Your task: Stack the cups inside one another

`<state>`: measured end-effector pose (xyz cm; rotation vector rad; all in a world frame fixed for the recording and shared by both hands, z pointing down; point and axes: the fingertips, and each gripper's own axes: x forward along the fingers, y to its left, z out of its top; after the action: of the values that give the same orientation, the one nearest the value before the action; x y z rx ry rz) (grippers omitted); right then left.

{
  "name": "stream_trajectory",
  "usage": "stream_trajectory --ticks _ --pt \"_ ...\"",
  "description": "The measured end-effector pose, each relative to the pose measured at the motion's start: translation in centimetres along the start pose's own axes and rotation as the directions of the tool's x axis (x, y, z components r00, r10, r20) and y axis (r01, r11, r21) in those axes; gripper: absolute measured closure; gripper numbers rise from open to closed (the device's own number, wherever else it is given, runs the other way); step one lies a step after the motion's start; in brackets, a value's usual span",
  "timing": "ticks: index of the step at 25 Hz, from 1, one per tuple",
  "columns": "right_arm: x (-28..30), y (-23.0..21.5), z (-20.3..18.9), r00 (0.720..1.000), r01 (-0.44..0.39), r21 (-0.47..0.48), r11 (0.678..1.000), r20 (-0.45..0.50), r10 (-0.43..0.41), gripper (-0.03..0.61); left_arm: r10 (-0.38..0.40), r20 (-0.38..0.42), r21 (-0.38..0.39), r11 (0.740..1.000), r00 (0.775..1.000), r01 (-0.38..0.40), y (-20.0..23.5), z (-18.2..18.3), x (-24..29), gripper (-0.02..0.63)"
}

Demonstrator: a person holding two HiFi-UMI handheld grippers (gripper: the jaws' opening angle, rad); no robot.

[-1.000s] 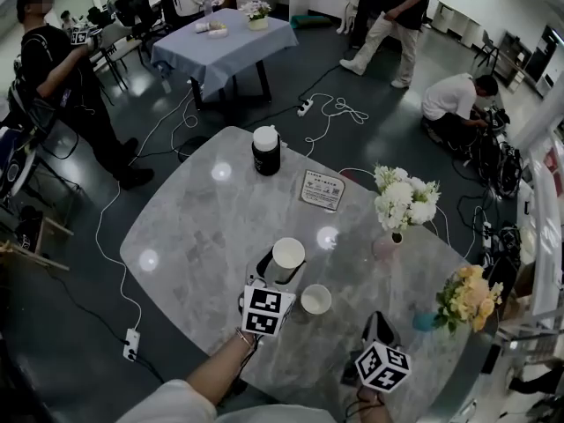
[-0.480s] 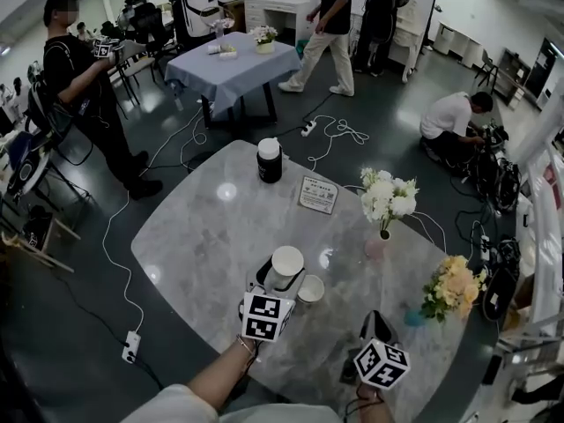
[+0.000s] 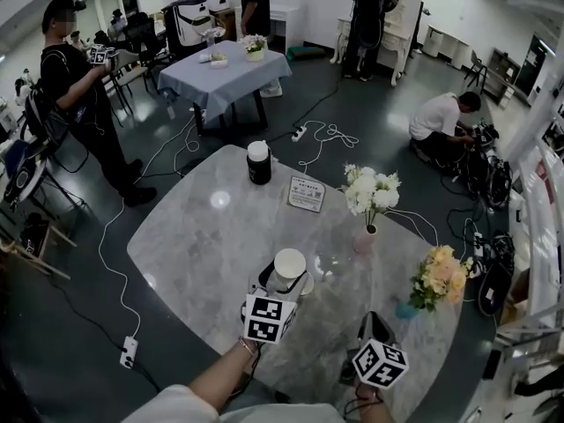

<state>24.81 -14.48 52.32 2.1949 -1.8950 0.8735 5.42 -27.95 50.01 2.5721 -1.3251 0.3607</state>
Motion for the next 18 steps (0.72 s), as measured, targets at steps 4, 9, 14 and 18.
stream_trajectory --ticks 4,9,14,18 --pt "-0.6 -0.7 -0.2 1.000 0.016 0.013 1.000 0.000 -0.016 0.572 -0.025 -0.006 0.004 1.000 1.000 0.025 -1.1 -0.2 0.4 0.295" --pt "-1.0 -1.8 -0.8 0.999 0.042 0.034 0.999 -0.003 -0.042 0.572 -0.054 -0.014 0.013 0.998 0.998 0.054 -2.2 -0.6 1.1 0.295" --pt "-1.1 -2.6 -1.3 0.998 0.063 0.054 0.997 -0.010 -0.063 0.572 -0.068 -0.027 0.014 0.998 0.997 0.069 -2.8 -1.2 1.6 0.295" --pt "-1.2 -2.9 -1.8 0.997 0.073 0.065 0.995 -0.022 -0.072 0.572 -0.077 -0.041 0.010 0.997 0.996 0.077 -3.0 -2.1 1.8 0.295"
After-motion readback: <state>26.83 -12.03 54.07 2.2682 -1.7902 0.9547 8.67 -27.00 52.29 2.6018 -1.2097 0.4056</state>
